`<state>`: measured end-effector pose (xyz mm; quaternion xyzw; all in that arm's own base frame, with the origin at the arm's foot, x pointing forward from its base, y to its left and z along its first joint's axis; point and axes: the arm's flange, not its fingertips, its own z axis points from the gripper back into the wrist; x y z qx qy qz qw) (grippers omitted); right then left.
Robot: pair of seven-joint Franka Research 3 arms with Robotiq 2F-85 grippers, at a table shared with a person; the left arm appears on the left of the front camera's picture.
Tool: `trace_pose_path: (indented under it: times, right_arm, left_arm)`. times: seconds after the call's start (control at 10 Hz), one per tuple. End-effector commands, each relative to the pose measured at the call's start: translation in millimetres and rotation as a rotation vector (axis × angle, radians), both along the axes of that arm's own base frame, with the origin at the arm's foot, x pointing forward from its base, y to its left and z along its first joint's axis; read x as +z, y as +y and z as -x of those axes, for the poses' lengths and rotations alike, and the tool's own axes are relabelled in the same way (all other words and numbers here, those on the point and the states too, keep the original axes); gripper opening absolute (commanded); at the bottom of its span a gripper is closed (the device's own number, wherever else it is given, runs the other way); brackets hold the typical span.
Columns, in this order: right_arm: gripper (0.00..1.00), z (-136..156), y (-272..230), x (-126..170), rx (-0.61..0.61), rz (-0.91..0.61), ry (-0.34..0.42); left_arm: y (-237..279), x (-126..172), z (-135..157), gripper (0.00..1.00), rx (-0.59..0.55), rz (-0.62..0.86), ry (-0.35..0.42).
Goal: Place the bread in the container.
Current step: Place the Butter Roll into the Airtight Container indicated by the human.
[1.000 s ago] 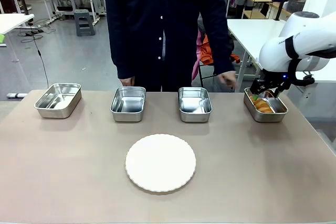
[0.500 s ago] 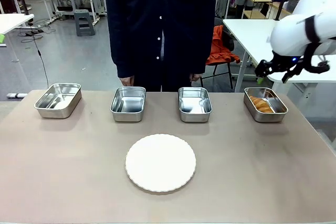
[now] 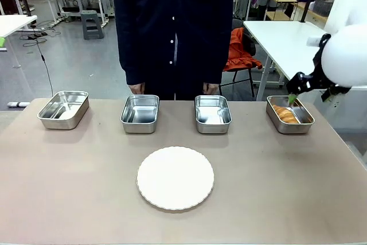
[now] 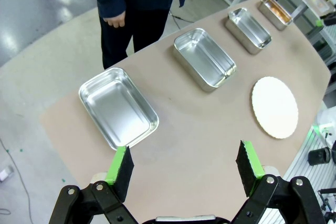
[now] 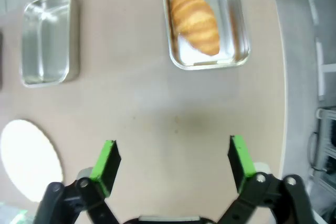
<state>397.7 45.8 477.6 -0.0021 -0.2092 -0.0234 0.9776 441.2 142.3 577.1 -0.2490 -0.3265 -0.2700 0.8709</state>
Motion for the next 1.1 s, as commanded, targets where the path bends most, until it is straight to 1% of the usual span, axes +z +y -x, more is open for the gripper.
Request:
trace_pose_path:
  times: [0.0, 0.2, 0.3, 0.4, 1.0]
  right_arm:
    - [1.00, 26.7, 18.2, -12.7, 0.029, -0.021, -0.034]
    - [1.00, 38.2, 23.4, -22.3, 0.075, -0.041, -0.004]
    - [1.00, 40.0, 24.0, -26.0, 0.127, -0.042, 0.023]
    - [1.00, 24.1, 27.3, -6.0, 0.059, 0.000, -0.011]
    - [1.00, 24.1, 27.3, -6.0, 0.059, 0.000, -0.011]
  left_arm:
    - [0.3, -0.3, 0.2, 1.00, -0.009, 0.008, -0.009]
    - [0.3, -0.3, 0.2, 1.00, -0.009, 0.008, -0.009]
    - [0.3, -0.3, 0.2, 1.00, -0.009, 0.008, -0.009]
    - [0.3, -0.3, 0.2, 1.00, -0.009, 0.008, -0.009]
    - [0.3, -0.3, 0.2, 1.00, -0.009, 0.008, -0.009]
